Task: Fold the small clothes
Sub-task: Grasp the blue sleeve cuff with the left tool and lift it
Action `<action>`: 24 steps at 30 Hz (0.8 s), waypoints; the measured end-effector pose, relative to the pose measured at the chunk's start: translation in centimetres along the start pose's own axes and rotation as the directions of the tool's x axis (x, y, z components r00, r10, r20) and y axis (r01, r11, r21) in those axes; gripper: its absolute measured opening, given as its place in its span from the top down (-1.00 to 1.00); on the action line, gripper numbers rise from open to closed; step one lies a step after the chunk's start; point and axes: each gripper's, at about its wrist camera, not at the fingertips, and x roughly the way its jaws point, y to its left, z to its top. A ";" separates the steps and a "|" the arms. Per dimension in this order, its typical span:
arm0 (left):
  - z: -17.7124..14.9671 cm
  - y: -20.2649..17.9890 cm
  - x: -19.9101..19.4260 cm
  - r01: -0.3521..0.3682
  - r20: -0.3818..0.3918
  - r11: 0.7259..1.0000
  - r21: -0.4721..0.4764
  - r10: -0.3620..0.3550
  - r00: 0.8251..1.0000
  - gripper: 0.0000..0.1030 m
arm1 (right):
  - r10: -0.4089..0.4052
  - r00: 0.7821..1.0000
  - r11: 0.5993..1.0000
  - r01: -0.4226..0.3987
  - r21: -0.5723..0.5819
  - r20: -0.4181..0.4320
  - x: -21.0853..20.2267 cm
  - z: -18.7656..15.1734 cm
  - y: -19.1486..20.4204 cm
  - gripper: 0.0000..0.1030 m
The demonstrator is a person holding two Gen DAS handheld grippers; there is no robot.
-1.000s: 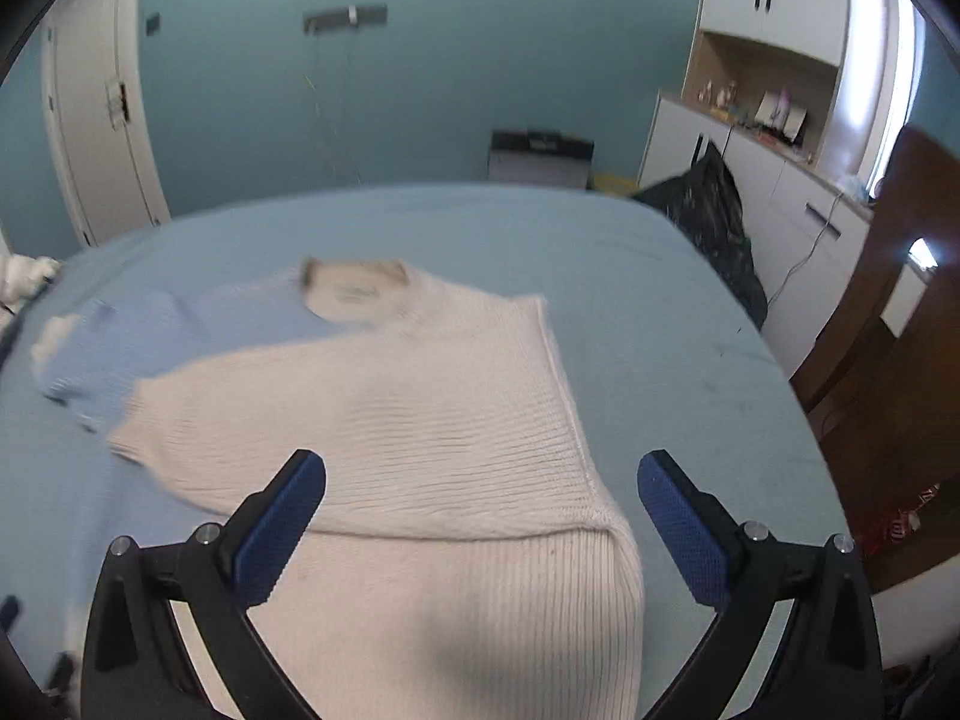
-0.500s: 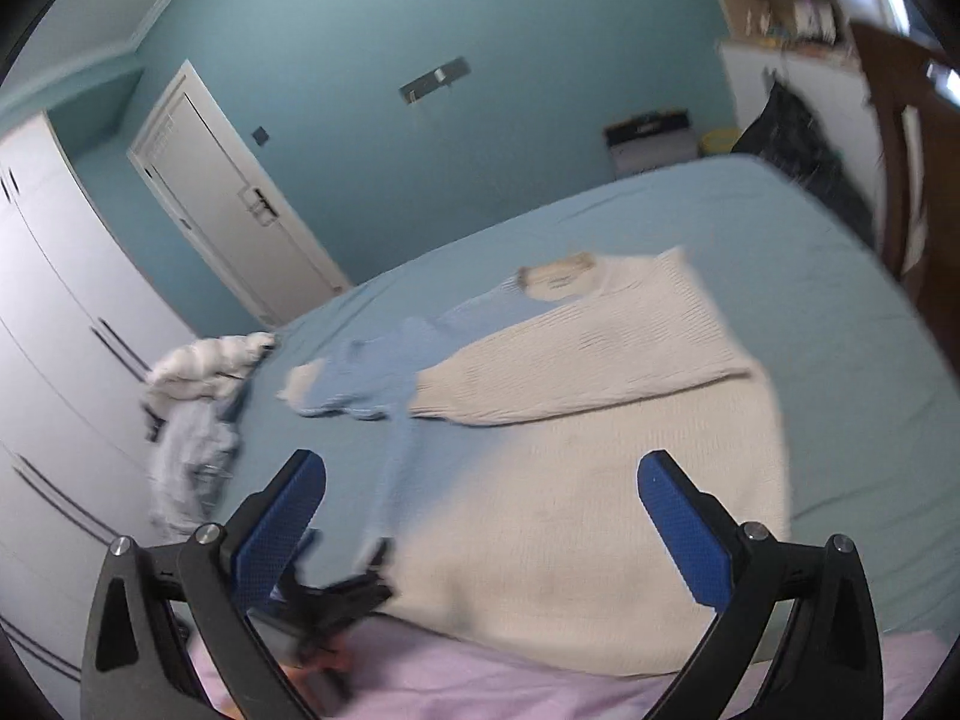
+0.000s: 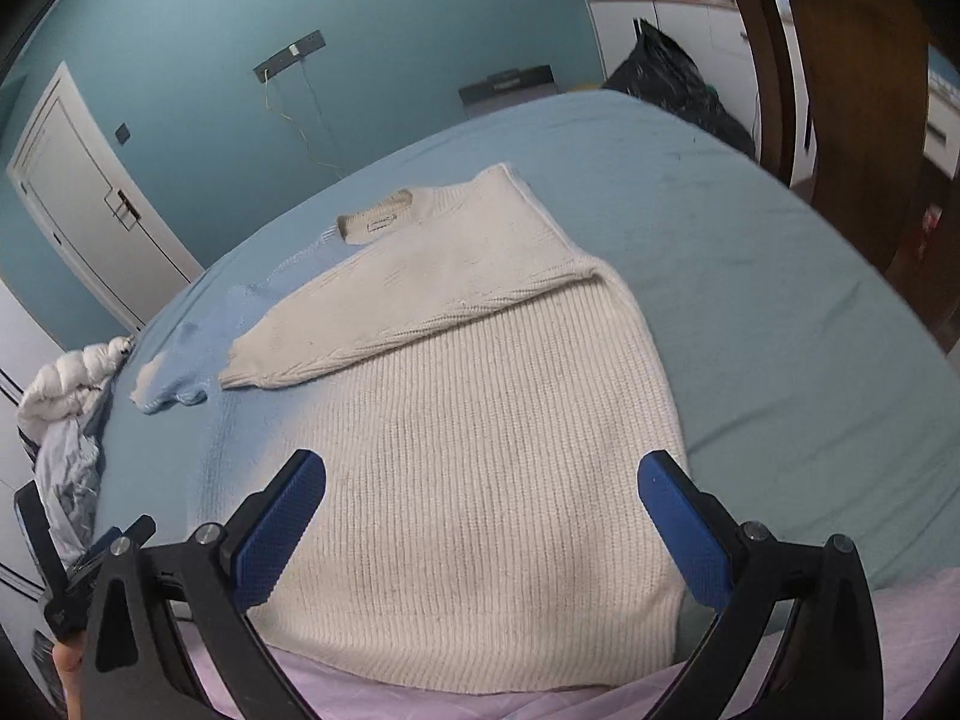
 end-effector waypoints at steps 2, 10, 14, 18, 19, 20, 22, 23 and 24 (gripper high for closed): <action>2.0 2.5 0.8 -0.025 0.008 0.999 -0.031 0.025 1.000 -1.00 | 0.028 0.999 0.999 -0.027 0.021 -0.028 1.0 0.3 -0.6 -0.98; 11.4 18.2 12.3 -0.158 -0.074 0.949 -0.274 0.143 0.987 -1.00 | 0.051 0.988 0.998 -0.057 -0.034 -0.143 4.3 -0.5 0.1 -0.98; 15.1 26.4 18.4 -0.212 -0.114 0.866 -0.453 0.180 0.977 -0.99 | 0.020 0.985 0.996 -0.034 -0.082 -0.169 5.6 -0.7 1.0 -0.98; 18.2 31.4 22.2 -0.158 -0.066 0.779 -0.606 0.149 0.987 -0.99 | -0.005 0.978 0.993 -0.019 -0.118 -0.207 7.6 -1.2 1.9 -0.98; 18.9 32.1 23.1 -0.155 -0.064 0.766 -0.624 0.148 0.987 -0.99 | -0.018 0.977 0.991 -0.011 -0.131 -0.213 8.0 -1.4 2.1 -0.98; 19.8 32.8 24.7 -0.161 -0.071 0.751 -0.640 0.151 0.986 -0.99 | -0.033 0.975 0.990 0.002 -0.144 -0.218 8.5 -1.5 2.2 -0.98; 21.2 33.1 27.4 -0.201 -0.109 0.763 -0.615 0.170 0.979 -0.99 | -0.055 0.973 0.986 0.018 -0.164 -0.226 9.3 -1.7 2.6 -0.98; 22.0 32.7 28.9 -0.245 -0.152 0.786 -0.568 0.193 0.969 -0.99 | -0.063 0.971 0.985 0.023 -0.174 -0.230 9.8 -1.8 2.7 -0.98; 22.5 32.0 29.9 -0.285 -0.183 0.806 -0.519 0.221 0.958 -0.99 | -0.068 0.970 0.983 0.026 -0.179 -0.233 10.1 -1.9 2.9 -0.98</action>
